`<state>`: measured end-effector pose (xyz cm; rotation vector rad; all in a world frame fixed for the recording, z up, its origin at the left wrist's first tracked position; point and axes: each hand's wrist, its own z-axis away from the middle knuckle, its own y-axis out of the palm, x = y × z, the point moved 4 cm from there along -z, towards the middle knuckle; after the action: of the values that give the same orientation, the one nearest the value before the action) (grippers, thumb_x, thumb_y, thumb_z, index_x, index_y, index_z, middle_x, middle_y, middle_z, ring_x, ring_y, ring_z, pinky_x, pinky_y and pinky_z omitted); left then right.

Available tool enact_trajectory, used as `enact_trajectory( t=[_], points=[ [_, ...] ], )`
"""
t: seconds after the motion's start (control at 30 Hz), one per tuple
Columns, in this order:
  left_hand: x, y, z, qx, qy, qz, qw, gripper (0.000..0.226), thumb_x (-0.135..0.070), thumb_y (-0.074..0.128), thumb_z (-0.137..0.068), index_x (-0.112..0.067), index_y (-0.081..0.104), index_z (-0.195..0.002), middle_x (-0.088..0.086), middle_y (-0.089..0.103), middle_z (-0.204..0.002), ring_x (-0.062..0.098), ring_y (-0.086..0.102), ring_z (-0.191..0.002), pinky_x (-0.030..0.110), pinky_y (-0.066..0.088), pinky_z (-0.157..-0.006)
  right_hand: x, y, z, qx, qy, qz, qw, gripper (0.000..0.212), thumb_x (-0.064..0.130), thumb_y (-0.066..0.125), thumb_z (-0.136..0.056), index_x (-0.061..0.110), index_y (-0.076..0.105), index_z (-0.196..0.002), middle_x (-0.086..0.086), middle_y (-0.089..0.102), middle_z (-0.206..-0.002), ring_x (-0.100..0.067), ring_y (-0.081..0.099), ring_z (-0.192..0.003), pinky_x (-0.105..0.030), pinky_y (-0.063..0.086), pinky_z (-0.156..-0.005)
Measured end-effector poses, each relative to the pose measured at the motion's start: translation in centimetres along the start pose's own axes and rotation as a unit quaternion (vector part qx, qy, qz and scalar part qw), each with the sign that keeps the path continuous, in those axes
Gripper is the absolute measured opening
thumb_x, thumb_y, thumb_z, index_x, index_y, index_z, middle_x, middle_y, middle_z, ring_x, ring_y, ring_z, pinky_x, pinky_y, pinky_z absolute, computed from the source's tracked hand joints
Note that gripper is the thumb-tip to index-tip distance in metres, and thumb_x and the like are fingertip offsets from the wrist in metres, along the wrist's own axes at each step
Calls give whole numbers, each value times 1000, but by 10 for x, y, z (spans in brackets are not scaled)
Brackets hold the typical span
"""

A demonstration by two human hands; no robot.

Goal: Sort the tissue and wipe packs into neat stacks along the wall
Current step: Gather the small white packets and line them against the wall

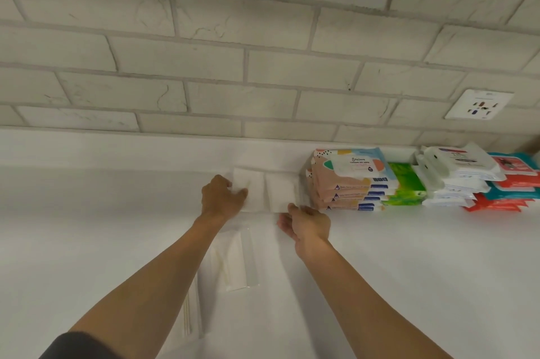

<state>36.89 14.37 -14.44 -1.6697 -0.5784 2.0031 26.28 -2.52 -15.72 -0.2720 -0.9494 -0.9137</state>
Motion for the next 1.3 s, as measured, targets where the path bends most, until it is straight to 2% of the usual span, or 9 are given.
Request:
enact_trajectory(
  t=[0.13,0.33,0.47,0.57,0.9,1.07,1.13,1.2,1.3],
  points=[
    [0,3,1,-2,13,-39,999,56,-42,70,-83,-4,52,-120,13,57,-120,28,51,-115,31,39,-93,2,5,4,2,-19,-13,1000,46,-10,60,-87,3,50,-129,-10,59,-96,-27,68,-65,-32,58,-71],
    [-1,8,5,5,10,-62,998,56,-46,66,-86,-3,51,-120,13,52,-123,29,47,-117,32,38,-94,3,2,6,-31,-63,14,997,45,-14,61,-83,10,55,-121,-6,62,-82,-31,72,-74,-21,56,-59],
    [-1,10,6,3,7,-61,998,57,-47,65,-86,-2,51,-119,13,54,-122,29,47,-117,33,39,-94,0,3,0,-25,-77,31,996,42,-11,62,-83,11,57,-119,-8,65,-87,-28,73,-71,-36,59,-81],
    [-1,10,7,1,2,-61,998,57,-48,64,-86,-2,51,-118,14,54,-121,30,48,-116,32,39,-91,1,2,-1,-28,-88,38,995,37,-8,64,-83,13,57,-114,-8,64,-90,-26,73,-70,-39,58,-85],
    [2,6,8,14,5,-54,998,52,-43,60,-91,-2,52,-123,13,54,-126,27,50,-116,26,35,-86,7,-6,3,-49,-114,94,988,29,0,62,-88,11,58,-114,0,58,-93,-29,73,-77,-24,50,-61],
    [8,-7,12,19,-3,-39,999,47,-41,58,-92,-7,53,-124,12,56,-124,25,54,-112,26,38,-85,3,-9,14,-63,-131,139,980,34,9,65,-87,17,56,-119,-7,59,-113,-24,70,-74,-17,44,-54],
    [10,-17,17,18,8,-50,999,43,-40,58,-92,-8,56,-120,9,61,-117,24,57,-110,24,39,-83,0,-8,26,-39,-137,154,978,27,12,65,-89,20,56,-113,-6,58,-112,-23,69,-73,-13,44,-48],
    [12,-29,25,16,26,-66,997,38,-37,57,-92,-10,59,-118,6,65,-109,23,59,-107,24,40,-82,-7,-5,39,0,-152,197,969,19,15,66,-89,23,58,-105,-5,59,-111,-26,68,-84,-14,48,-56],
    [17,-50,40,26,38,-81,996,31,-32,59,-91,-12,60,-114,3,66,-103,21,61,-95,24,43,-79,-17,1,63,63,-189,300,933,19,16,67,-89,20,60,-106,-2,58,-108,-15,59,-86,-3,39,-50]
  ],
)
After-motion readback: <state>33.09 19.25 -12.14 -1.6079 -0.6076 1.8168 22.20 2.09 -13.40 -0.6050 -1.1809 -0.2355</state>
